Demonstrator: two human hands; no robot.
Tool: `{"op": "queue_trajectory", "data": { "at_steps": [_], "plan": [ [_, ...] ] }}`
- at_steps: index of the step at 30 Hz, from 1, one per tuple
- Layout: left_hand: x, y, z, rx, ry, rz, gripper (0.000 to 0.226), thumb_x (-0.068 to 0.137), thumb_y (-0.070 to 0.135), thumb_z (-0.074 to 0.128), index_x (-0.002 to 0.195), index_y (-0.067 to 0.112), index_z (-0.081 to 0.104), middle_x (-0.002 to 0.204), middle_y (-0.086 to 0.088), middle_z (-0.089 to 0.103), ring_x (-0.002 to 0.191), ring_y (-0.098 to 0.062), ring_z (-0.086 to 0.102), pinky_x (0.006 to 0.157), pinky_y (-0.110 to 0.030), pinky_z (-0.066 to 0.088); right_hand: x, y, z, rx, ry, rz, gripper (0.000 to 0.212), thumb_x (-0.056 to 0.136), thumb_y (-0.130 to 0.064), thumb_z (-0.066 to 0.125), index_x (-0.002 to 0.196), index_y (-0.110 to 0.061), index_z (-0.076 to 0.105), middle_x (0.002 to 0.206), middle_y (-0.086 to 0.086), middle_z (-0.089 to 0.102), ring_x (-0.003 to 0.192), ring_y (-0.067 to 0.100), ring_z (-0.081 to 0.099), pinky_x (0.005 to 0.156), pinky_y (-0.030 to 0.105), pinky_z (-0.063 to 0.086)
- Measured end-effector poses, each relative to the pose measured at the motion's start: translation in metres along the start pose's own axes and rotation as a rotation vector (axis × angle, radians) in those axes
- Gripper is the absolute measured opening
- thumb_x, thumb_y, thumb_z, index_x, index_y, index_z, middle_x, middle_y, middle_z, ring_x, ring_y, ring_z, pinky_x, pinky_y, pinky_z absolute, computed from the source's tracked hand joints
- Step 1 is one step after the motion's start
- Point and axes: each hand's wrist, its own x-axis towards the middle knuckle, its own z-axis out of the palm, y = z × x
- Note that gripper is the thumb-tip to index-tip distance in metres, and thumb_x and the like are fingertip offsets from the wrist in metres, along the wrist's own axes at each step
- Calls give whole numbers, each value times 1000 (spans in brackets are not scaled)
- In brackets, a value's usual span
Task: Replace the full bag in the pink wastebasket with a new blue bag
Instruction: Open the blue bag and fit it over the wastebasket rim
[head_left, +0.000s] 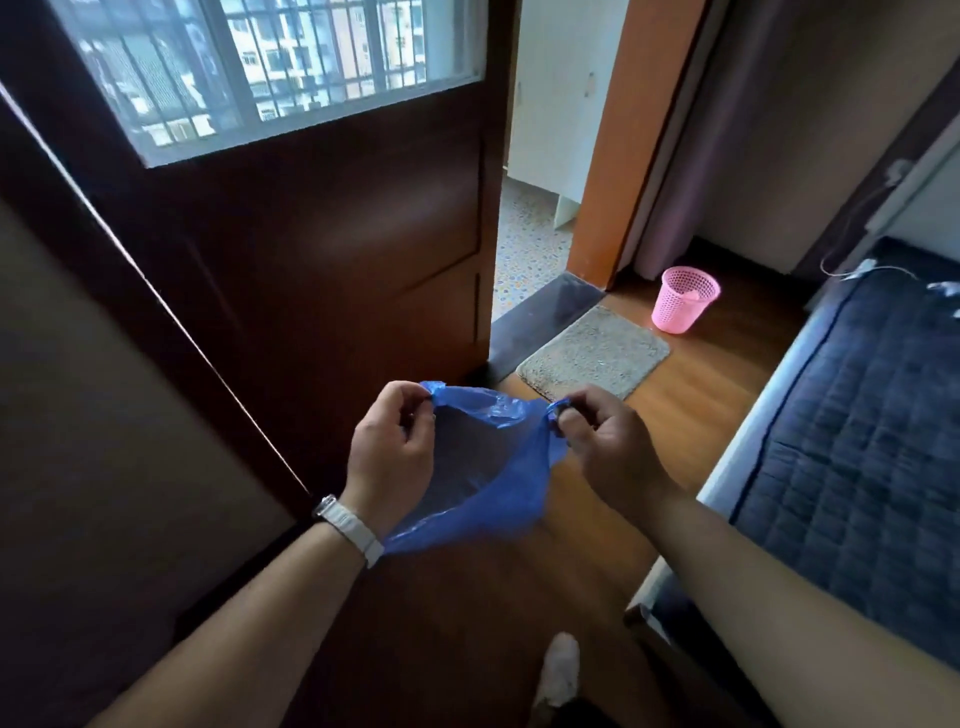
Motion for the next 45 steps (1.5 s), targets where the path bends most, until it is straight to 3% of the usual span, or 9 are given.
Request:
{"op": "queue_trajectory", "data": {
  "at_steps": [5, 12, 17, 21, 28, 32, 36, 40, 45],
  "plan": [
    [54, 3, 67, -16, -86, 11, 10, 91, 9, 58, 90, 19, 61, 78, 11, 64, 66, -5, 55, 63, -15, 42, 56, 43, -21, 28, 51, 32, 19, 74, -38, 51, 80, -25, 63, 73, -2, 67, 71, 16, 63, 68, 37, 53],
    [144, 17, 191, -11, -148, -43, 20, 90, 8, 59, 83, 26, 61, 72, 15, 65, 60, -8, 55, 59, -25, 46, 165, 103, -86, 128, 79, 123, 15, 78, -28, 53, 80, -18, 64, 72, -3, 66, 71, 12, 63, 69, 33, 53],
    [209, 36, 281, -49, -197, -96, 8, 88, 22, 59, 85, 30, 61, 71, 5, 64, 63, -29, 62, 59, -49, 53, 238, 142, -145, 116, 88, 166, 14, 76, -31, 54, 78, -22, 65, 72, -1, 67, 72, 13, 63, 72, 38, 52],
    [253, 64, 337, -35, -215, 1, 26, 89, 11, 60, 80, 35, 59, 73, 7, 64, 66, -9, 57, 64, -34, 50, 283, 156, -190, 62, 143, 123, 17, 74, -34, 53, 77, -21, 64, 73, -1, 67, 72, 13, 62, 72, 34, 51],
    [321, 91, 430, -57, -331, 83, 23, 89, 16, 60, 82, 38, 58, 75, 6, 65, 62, -14, 58, 60, -38, 50, 346, 179, -262, -73, 257, 39, 12, 75, -40, 49, 76, -34, 59, 74, -5, 67, 71, 9, 62, 69, 30, 50],
    [357, 99, 495, -78, -405, 151, 30, 91, 11, 59, 82, 39, 55, 78, 7, 66, 66, -6, 58, 58, -15, 42, 388, 205, -299, -106, 316, 80, 9, 77, -32, 50, 75, -32, 59, 71, -10, 65, 69, 7, 59, 67, 30, 50],
    [404, 98, 569, -143, -475, 163, 27, 91, 14, 57, 82, 39, 56, 79, 8, 65, 68, -7, 58, 60, -22, 44, 444, 239, -335, -101, 391, 160, 17, 73, -38, 47, 75, -28, 61, 69, -10, 63, 66, 9, 58, 67, 32, 49],
    [461, 104, 635, -155, -520, 207, 23, 92, 7, 57, 86, 29, 57, 80, 3, 65, 73, -7, 57, 62, -12, 40, 503, 267, -369, -124, 440, 234, 23, 73, -38, 48, 77, -21, 63, 72, -4, 65, 70, 15, 60, 69, 33, 50],
    [533, 114, 711, -190, -575, 215, 21, 91, 7, 56, 86, 27, 57, 79, 0, 64, 75, -9, 57, 64, -19, 43, 571, 297, -417, -134, 468, 321, 15, 76, -33, 51, 78, -24, 63, 72, -4, 66, 68, 16, 60, 68, 32, 49]
  ]
}}
